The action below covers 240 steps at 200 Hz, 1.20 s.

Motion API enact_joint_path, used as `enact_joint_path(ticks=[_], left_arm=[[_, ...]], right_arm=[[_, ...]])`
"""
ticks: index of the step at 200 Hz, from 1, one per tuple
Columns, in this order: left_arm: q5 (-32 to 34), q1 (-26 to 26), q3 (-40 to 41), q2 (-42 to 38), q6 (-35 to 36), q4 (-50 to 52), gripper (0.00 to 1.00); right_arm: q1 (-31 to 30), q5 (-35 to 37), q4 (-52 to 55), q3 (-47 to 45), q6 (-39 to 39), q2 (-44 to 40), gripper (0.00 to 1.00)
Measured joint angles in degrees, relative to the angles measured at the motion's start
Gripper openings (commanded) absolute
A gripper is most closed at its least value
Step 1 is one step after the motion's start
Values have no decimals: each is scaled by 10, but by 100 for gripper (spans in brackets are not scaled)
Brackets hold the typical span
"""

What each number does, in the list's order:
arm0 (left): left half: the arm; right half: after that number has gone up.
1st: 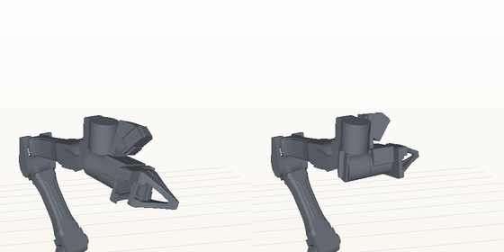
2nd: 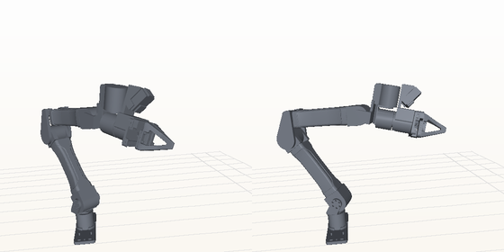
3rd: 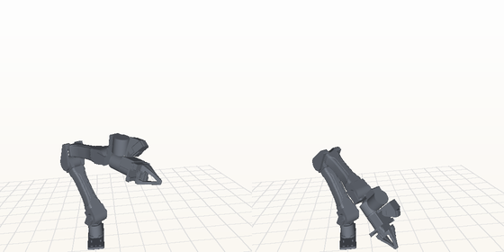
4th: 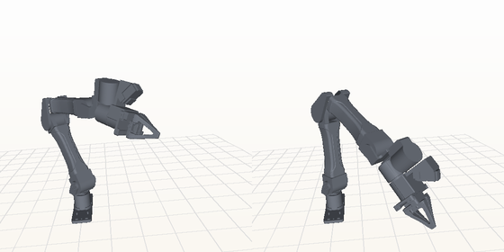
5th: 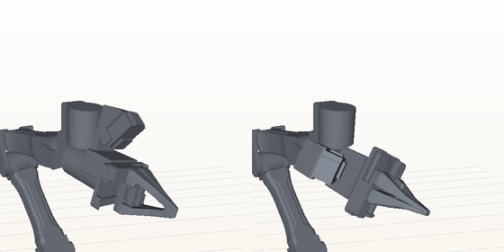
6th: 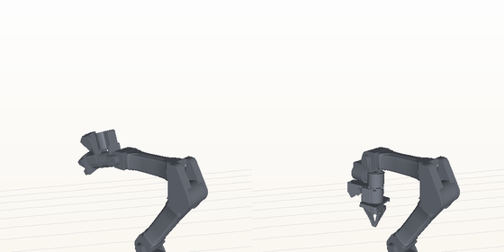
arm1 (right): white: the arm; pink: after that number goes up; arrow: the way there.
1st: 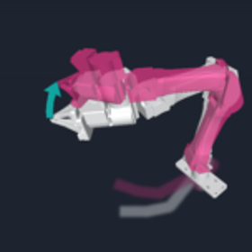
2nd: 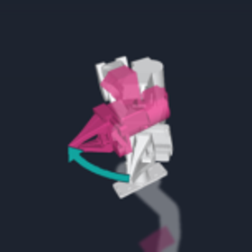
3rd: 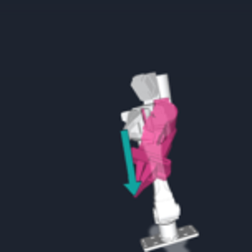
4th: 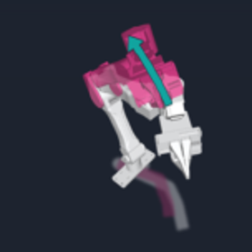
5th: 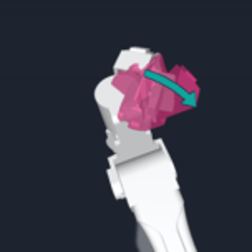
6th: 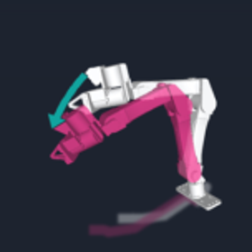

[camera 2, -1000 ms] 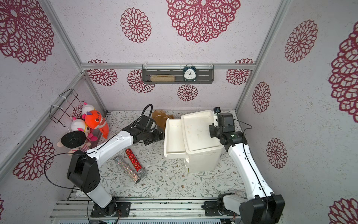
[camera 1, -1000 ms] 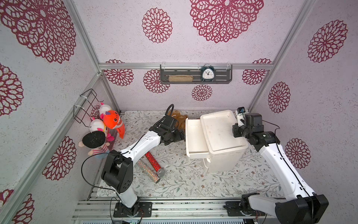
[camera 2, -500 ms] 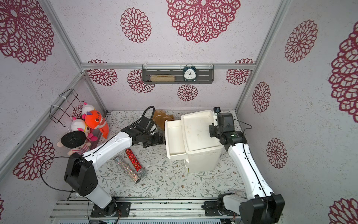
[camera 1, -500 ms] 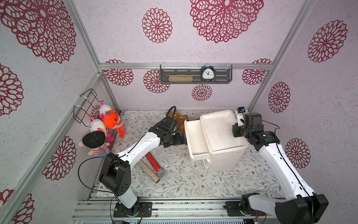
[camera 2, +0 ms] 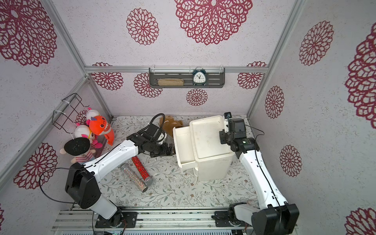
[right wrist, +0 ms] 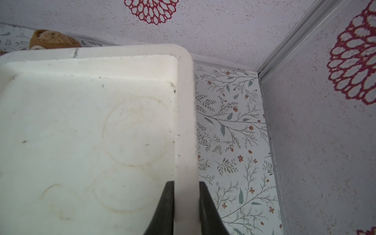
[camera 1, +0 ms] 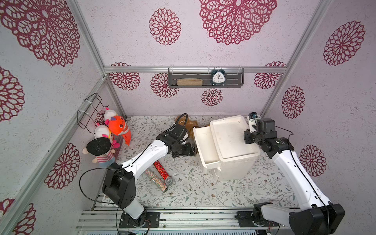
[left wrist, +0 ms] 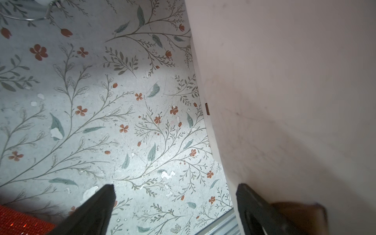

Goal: Take the microphone out of the drawer
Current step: Close the drawer of the storage box.

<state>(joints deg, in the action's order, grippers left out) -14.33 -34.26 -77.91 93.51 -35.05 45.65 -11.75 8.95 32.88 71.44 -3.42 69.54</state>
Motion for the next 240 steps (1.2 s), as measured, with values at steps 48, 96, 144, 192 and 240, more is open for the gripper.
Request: enact_joint_path(ticks=[48,96,144,192,240], left_arm=[[-16,-8,-44,34,10,9,97],[-32,-19,-73,63,13,1,97],[-54,-29,-110,98,17,-9,97],[-80,-40,-144,130,19,-22,97],[-87,-41,-160,146,20,-28,97]], right_arm=[[0,0,0,0,0,0,0],[0,-2,0,0,0,0,0],[0,-2,0,0,0,0,0],[0,-1,3,3,3,2,0],[0,2,4,4,13,8,0]])
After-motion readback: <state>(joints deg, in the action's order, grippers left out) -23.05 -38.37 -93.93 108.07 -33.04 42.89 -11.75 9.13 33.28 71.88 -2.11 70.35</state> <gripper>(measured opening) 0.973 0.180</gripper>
